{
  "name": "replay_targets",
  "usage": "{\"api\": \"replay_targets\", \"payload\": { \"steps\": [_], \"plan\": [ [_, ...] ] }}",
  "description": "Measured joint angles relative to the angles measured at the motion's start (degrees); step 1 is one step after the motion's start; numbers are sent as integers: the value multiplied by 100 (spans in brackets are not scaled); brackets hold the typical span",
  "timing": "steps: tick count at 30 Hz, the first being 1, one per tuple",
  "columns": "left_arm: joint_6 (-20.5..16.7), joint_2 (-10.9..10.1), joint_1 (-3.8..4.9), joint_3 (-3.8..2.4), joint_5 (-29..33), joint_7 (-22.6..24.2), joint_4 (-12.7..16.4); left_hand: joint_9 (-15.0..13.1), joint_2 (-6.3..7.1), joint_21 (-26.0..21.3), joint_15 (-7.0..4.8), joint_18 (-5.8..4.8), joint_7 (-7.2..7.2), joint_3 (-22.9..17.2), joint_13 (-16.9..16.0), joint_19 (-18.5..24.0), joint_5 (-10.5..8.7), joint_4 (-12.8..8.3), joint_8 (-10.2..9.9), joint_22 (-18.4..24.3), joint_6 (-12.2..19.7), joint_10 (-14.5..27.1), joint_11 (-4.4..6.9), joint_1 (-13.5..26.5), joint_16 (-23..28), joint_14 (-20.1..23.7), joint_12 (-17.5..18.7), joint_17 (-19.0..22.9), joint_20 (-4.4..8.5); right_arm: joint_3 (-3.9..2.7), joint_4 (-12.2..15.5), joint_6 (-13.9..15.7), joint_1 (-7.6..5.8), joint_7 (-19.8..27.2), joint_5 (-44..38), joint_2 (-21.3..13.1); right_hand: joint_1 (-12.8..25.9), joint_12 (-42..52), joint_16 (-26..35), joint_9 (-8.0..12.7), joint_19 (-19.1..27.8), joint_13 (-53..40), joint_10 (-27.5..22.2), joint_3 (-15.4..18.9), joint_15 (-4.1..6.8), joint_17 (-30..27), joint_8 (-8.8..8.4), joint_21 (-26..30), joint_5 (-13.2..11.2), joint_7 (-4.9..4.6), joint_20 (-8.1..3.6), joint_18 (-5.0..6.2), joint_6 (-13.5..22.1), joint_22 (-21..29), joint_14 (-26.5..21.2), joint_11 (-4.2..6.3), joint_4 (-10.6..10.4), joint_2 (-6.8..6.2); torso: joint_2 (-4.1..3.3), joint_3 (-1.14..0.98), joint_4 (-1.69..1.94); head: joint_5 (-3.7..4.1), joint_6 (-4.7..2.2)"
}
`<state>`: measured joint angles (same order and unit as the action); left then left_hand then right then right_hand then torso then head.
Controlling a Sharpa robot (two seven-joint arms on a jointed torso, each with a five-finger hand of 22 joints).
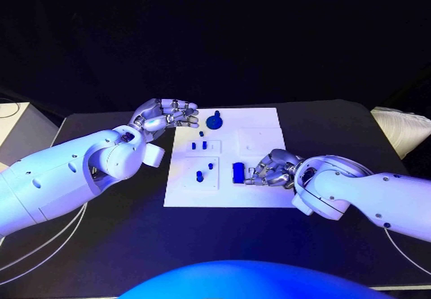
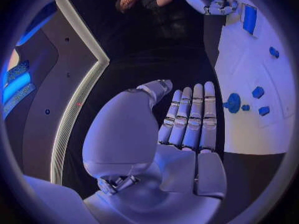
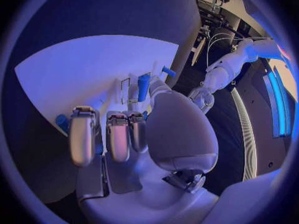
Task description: Assemble the parts on the task board
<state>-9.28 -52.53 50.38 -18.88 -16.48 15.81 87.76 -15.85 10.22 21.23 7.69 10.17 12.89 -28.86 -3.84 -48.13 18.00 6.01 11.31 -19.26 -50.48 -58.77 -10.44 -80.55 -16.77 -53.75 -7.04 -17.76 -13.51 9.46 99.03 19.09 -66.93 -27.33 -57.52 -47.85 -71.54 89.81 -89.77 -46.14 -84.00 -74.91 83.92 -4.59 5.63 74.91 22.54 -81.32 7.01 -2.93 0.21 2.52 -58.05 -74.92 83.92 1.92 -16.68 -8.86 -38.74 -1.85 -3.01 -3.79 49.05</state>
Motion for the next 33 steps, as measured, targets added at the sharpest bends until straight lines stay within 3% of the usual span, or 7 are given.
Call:
{"api": "replay_targets", "payload": {
  "steps": [6, 8, 11, 15, 22, 27, 33],
  "plan": [
    [1, 3, 0, 0, 0, -1, -1, 0, 0, 0, 0, 0, 0, 0, 0, 0, 0, 0, 0, 0, 0, 0, 0, 0, 0, 0, 0, 0, 0, -26, 151, 0, -128, 168, 80, -406, 4, 0, 0, 45, 0, 0, 9, 0, -21, 0, -74, -34, 0, -3, 0, 2, 3, 0, 21, -32, 0, -4, 4, 0, -5, 14, -4],
    [1, 3, 0, 0, 1, -1, -1, 0, 0, 0, 0, 0, 0, 0, 0, 0, 0, 0, 0, 0, 0, 0, 0, 0, 0, 0, 0, 0, 0, -30, 152, -17, -182, 199, 49, -543, -66, 0, 0, 81, 1, 0, 0, -30, -41, 0, -143, -45, 2, -30, 4, 3, 30, 1, 0, -40, 24, 64, 5, 0, -5, 17, -8],
    [1, 2, 0, 0, 1, -1, -2, 0, 0, 0, 0, 0, 0, 0, 0, 0, 0, 0, 0, 0, 0, 0, 0, 0, 0, 0, 0, 1, 0, -33, 74, -107, -281, 230, -80, -742, -162, 0, 0, 261, 11, 0, 11, -123, -113, 0, -417, -133, 224, -129, 74, -83, 129, 1, 10, -133, 8, 41, 5, 0, -7, 36, -17],
    [1, -10, 0, 0, 1, -1, -1, -1, 0, 0, 0, 0, 0, 0, 0, 0, 0, 0, 0, 0, 0, 0, 0, 0, 0, 0, 0, 1, 0, -35, -127, -322, -393, 236, -297, -912, -162, 0, 0, 465, 11, 0, 21, -123, -154, 0, -667, -152, 247, -185, 116, -83, 185, 1, 10, -184, 8, 41, 5, -1, -8, 63, -34],
    [1, -31, -2, 1, 1, -1, 1, -1, 0, 0, 0, 0, 0, 0, 0, 0, 0, 0, 0, 14, 0, 21, 21, 0, 0, 0, 0, -17, 0, -37, -293, -796, -497, 129, -690, -1140, 86, 0, 0, 579, 11, 0, 9, -138, -154, 0, -682, -285, 97, -84, 116, -83, -228, 1, 11, -172, -7, 130, 0, -9, -5, 107, -43],
    [0, -34, -7, 1, 1, -1, 0, -1, 0, 0, 0, 0, 0, 0, 0, 0, 0, 0, 0, 14, 0, 21, 21, 0, 0, 0, 0, -16, 0, -34, -256, -1080, -512, -26, -990, -1157, 128, 0, 0, 547, 11, 1, 13, -125, -152, 0, -636, -287, 122, -23, 116, -84, -307, 1, 8, -131, 1, 102, -3, -7, -4, 140, -57],
    [0, -28, -7, 1, 1, -2, 0, -1, 0, 0, 0, 0, 0, 0, 0, 0, 0, 0, 0, 14, 0, 21, 21, 0, 0, 0, 0, -16, 0, -18, -279, -1218, -510, -198, -1266, -1067, 182, 0, 0, 498, 11, 1, 8, -72, -110, 0, -632, -287, 253, -13, 116, -83, -341, -3, 10, -127, -25, 48, -1, 3, 4, 175, -64]
  ]
}}
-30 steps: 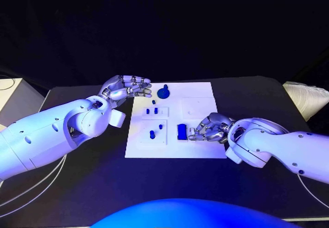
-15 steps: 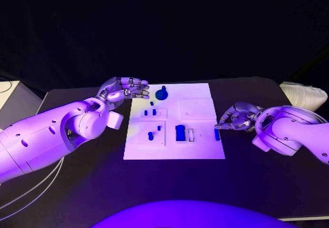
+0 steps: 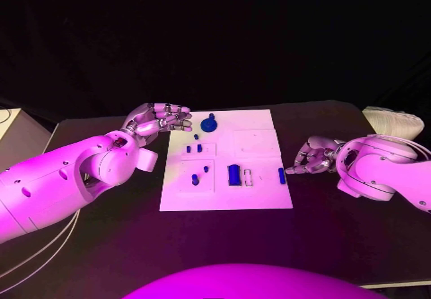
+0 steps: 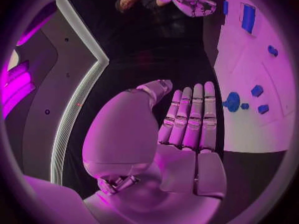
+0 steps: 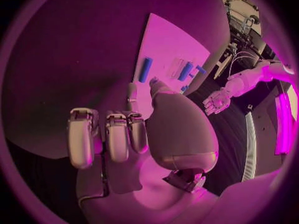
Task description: Assemble the parts on the task board
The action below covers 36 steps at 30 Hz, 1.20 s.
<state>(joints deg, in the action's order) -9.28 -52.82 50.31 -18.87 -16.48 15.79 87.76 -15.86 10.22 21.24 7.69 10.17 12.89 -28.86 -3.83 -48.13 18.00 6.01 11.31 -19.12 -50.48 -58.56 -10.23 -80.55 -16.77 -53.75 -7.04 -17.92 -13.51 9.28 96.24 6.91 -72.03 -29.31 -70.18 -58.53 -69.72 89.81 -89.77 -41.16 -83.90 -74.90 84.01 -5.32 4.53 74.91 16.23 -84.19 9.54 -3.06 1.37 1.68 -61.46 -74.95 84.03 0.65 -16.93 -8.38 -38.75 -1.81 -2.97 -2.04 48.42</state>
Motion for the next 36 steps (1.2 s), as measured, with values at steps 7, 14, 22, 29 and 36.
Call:
{"api": "replay_targets", "payload": {
  "steps": [7, 14, 22, 29, 36],
  "plan": [
    [0, 1, -1, 0, 0, -1, 2, 0, 0, -25, 0, 0, 0, 0, 0, -20, 0, 0, 0, 6, 0, 0, 0, 0, 0, 0, 0, -7, 21, 24, -24, -12, 117, -113, -163, 189, 81, 0, 0, -37, 0, 0, 7, 40, 0, 0, 40, 0, 0, 21, 0, 1, -38, 1, 0, 34, -7, -22, 1, 3, 7, 42, 1],
    [0, -7, -1, 0, 0, -2, 2, 0, 0, -24, 0, 0, 0, 0, 0, -20, 0, 0, 0, 5, 0, 0, 0, 0, 0, 0, 0, -7, 20, 30, -103, 10, 204, -176, -284, 362, 134, 0, 0, -57, 0, 0, 7, 56, 0, 0, 63, 0, 0, 41, 0, 1, -58, 1, 0, 34, 9, -14, -1, 3, 10, 37, 5],
    [1, 15, -19, 0, 0, -2, -25, 5, 0, -23, 0, 0, 0, 0, -3, -42, 0, 0, 0, 13, 0, 0, 0, 0, 24, 0, -24, -15, -1, 41, -115, 58, 306, -202, -341, 480, 187, 0, 0, -76, 0, 0, 4, 56, 0, 0, 67, 0, 0, 26, 0, 1, -84, 2, 0, 37, 9, -6, -1, 10, 3, 26, 5],
    [1, 16, -43, 0, 0, -3, -29, 5, 0, -23, 0, 0, 0, 0, -5, -42, 0, 0, 0, 12, 0, 0, 0, 0, 24, 0, -24, -15, -1, 38, -211, 110, 323, -209, -404, 529, 38, 0, 0, -147, -8, -5, 8, -85, 41, 0, 108, 0, 58, 47, -37, 1, -105, 2, 1, 74, 51, 139, 0, 10, 9, 36, 19],
    [1, 6, -47, 0, 0, -3, -29, 5, 0, -23, 0, 0, 0, 0, -4, -42, 0, 0, 0, 12, 0, 0, 0, 0, 24, 0, -24, -14, -1, 31, -289, 142, 352, -209, -522, 589, -243, 0, 0, -210, 0, -4, 7, -274, 40, -1, 172, 22, 49, 72, -44, 2, -87, 3, 1, 74, 63, 96, 1, 4, 9, 21, 29]
  ]
}}
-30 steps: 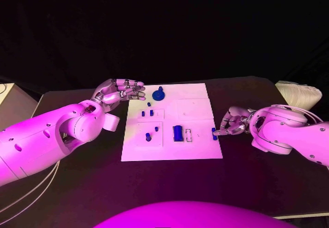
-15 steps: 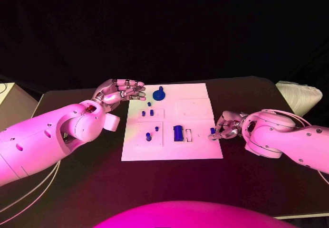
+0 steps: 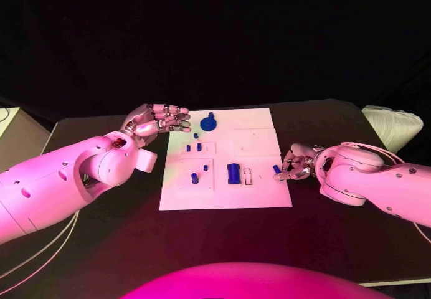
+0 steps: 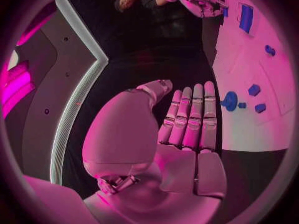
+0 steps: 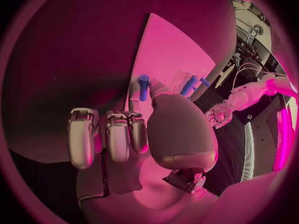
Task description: Assemble the parts on the task board
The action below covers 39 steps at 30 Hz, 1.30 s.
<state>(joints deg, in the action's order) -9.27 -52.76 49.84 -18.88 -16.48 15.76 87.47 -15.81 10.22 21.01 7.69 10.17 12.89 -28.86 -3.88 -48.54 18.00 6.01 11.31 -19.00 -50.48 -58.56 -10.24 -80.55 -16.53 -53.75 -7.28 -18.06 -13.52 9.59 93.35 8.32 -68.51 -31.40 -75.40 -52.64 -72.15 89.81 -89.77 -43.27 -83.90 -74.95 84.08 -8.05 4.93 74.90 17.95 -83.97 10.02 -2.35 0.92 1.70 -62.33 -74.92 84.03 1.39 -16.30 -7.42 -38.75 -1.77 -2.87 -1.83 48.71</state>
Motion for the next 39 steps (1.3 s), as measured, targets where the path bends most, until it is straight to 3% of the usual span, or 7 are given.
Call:
{"api": "replay_targets", "payload": {
  "steps": [4, 7, 15, 21, 28, 30, 39],
  "plan": [
    [0, -2, 0, 0, 0, 0, 1, 0, 0, 0, 0, 0, 0, 0, 0, 0, 0, 0, 0, 0, 0, 0, 0, 0, 0, 0, 0, 0, 0, -7, -12, 31, 4, 2, -52, 34, -171, 0, 0, -9, 0, 0, 0, -284, 0, 4, -54, 11, -43, -11, 0, 0, 56, 0, 0, 0, 3, -19, 1, -3, -3, -4, 2],
    [0, -2, -1, 0, 0, 0, 1, 0, 0, -21, 0, 0, 0, 10, 0, 0, 0, 10, 0, 4, 0, 0, 0, 0, 0, 0, 0, -4, 0, -15, -12, 62, 4, 13, -82, 43, -285, 0, 0, -9, 0, 0, -1, -575, -1, 5, -145, 11, 318, -56, 0, 0, 121, 1, 0, -1, 24, -89, 1, -5, -5, -5, 3],
    [0, -3, -1, 0, 0, -3, 1, -1, 0, -21, 0, 0, 0, 16, 1, 0, 0, 16, 0, 13, 0, 0, 0, 0, -1, 0, 0, -9, 0, -17, 39, 135, 9, 18, -108, 35, -409, 0, 0, -9, 0, 1, 4, -1084, -2, 4, -333, 27, 1079, -103, 0, 0, 185, 1, 0, -7, -340, -278, 0, -7, -9, 1, 5],
    [0, -2, -2, 0, 0, -6, 0, -1, 0, -21, 0, 0, 0, 16, 1, 0, 0, 16, 0, 13, 0, 0, 0, 0, -2, 0, 0, -8, 0, -15, 99, 193, 14, 8, -98, 22, -212, 0, 0, 128, 0, 1, -8, -1400, -2, 4, -390, 48, 1506, -109, 0, 0, 218, 1, 0, -19, -226, -474, 0, -7, -9, 4, 1],
    [2, -2, -2, 0, 0, -9, 0, 5, -1, -32, 0, 0, 0, 0, 2, 0, 0, 32, 0, 23, 0, 0, 0, 1, 15, 0, 0, -22, 0, -11, 204, 293, 21, 3, 81, -26, -83, 0, 0, 239, 0, 2, -16, -1628, -3, 4, -406, 48, 1619, -126, 0, 0, 271, -3, 0, -28, -44, -493, -1, -4, -6, 5, -1],
    [2, -3, -3, 0, 0, -11, 0, 5, -20, -44, 0, 0, 0, 0, 2, 0, 0, 32, 0, 25, 0, 0, 0, 20, 23, 0, 0, -24, 0, -8, 260, 327, 22, 2, 186, -46, -57, 0, 0, 240, 0, 2, -3, -1848, -3, 3, -423, 48, 1625, -148, 0, 0, 267, -3, 0, -42, 175, -519, -1, -4, -6, 1, -1],
    [4, -3, -3, 0, 0, -16, 0, 5, -23, -44, 0, 0, 0, 0, 2, 1, 0, 32, 0, 25, 0, 0, 0, 23, 23, 0, 0, -23, 0, -7, 540, 427, -95, -6, 813, -94, 70, 0, 0, 200, 0, 2, -1, -1950, -3, 3, -388, 48, 1626, -147, 0, 0, 248, -2, 0, -44, 278, -557, 0, -3, -4, -5, 4]
  ]
}}
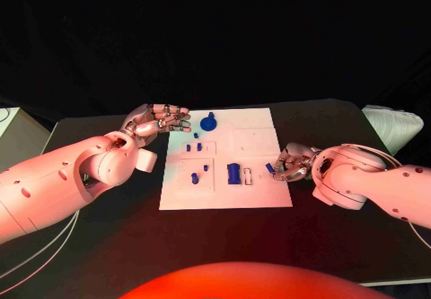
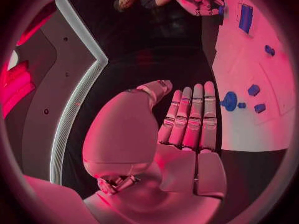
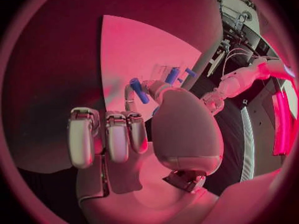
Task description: Assemble the parts on the task board
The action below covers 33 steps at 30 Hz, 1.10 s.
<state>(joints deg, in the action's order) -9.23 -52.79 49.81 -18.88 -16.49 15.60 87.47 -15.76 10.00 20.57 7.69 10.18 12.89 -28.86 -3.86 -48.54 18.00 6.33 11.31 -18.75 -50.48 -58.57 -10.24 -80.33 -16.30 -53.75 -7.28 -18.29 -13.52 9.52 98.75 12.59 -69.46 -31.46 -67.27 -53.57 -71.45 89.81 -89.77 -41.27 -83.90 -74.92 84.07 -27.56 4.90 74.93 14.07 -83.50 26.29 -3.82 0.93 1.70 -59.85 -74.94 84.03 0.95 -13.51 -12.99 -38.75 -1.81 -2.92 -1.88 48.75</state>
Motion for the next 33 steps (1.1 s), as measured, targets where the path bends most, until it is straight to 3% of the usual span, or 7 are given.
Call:
{"api": "replay_targets", "payload": {
  "steps": [3, 6, 9, 12, 18, 23, 33],
  "plan": [
    [0, 0, 0, 0, 0, -2, 1, 0, 0, 0, 0, 0, 0, 16, 0, 0, 0, 16, 0, 0, 0, 0, 0, 0, 0, 0, 0, 0, 0, 0, 53, 14, -19, -3, 233, 53, 59, 0, 0, -23, 0, 0, 0, -1, 0, 0, 0, 21, -24, 1, 0, 0, -2, 0, 0, 0, 1, 2, 0, 2, -1, 1, 2],
    [0, 1, 0, 0, 0, -4, 3, 0, 0, 0, 0, 0, 0, 16, 0, 0, 0, 16, 0, 0, 0, 0, 0, 0, 0, 0, 0, 0, 0, 6, 63, 14, -21, -5, 427, 152, 107, 0, 0, -22, 0, 0, 0, -193, 0, 0, -1, 24, -77, 2, 0, 0, -2, 0, 0, 0, 193, -13, 0, 2, 0, 3, 7],
    [1, 1, 0, 0, 0, -5, 5, 0, 0, 0, 0, 0, 0, 16, 1, 0, 0, 16, 0, 0, 0, 0, 0, 0, 0, 0, 0, 0, 0, 11, 56, 14, -15, -5, 571, 239, 149, 0, 0, -17, 0, 0, 0, -198, 0, 0, -2, 24, -115, 2, 0, 0, -2, 1, 0, 0, 198, -28, 1, 3, 1, 8, 9],
    [2, 2, 0, 0, 0, -7, 7, 0, 0, 0, 0, 0, 0, 16, 0, 0, 0, 16, 0, -1, 0, 0, 0, 0, 0, 0, 0, 0, 0, 16, 24, 15, 1, -7, 670, 329, 219, 0, 0, -8, 0, 0, 0, -364, 0, 0, -7, 24, -156, 4, 0, 0, -4, 1, 0, 0, 364, -36, 1, 3, 2, 8, 10],
    [4, 2, 0, 0, 0, -9, 8, 0, 0, 0, 0, 0, 0, 16, 1, 0, 0, 16, 0, -1, 0, 0, 0, 0, 0, 0, 0, 1, 0, 18, -90, 22, 25, -10, 787, 504, 324, 0, 0, -6, 0, 0, 0, -372, 0, -1, 32, 24, -190, 9, 0, 0, -49, 1, 0, 0, 373, 9, -1, 2, 4, 9, 12],
    [6, 2, 0, 0, 0, -10, 9, -1, 0, 0, 0, 0, 0, 16, 1, 0, 0, 16, 0, -1, 0, 0, 0, 0, 0, 0, 0, 1, 0, 25, -233, 36, 72, -15, 831, 640, 428, 0, 0, -28, 0, 1, 1, -378, 0, -1, 36, 46, -75, 9, 0, 0, -50, 2, 0, -1, 379, -21, -3, -1, 3, 1, 13],
    [11, 1, -1, 0, 0, -14, 10, 5, 0, 0, 0, 0, 0, 16, 1, 0, 0, 16, 0, 15, 0, 0, 0, 0, 0, 0, 0, -16, 0, 27, -420, 31, 89, -40, 824, 742, 554, 0, 0, -33, 0, 1, 1, -333, 0, -1, 36, 68, -78, 25, 0, 0, -66, 3, 0, -1, 355, -33, -3, -1, 1, -5, 25]
  ]
}}
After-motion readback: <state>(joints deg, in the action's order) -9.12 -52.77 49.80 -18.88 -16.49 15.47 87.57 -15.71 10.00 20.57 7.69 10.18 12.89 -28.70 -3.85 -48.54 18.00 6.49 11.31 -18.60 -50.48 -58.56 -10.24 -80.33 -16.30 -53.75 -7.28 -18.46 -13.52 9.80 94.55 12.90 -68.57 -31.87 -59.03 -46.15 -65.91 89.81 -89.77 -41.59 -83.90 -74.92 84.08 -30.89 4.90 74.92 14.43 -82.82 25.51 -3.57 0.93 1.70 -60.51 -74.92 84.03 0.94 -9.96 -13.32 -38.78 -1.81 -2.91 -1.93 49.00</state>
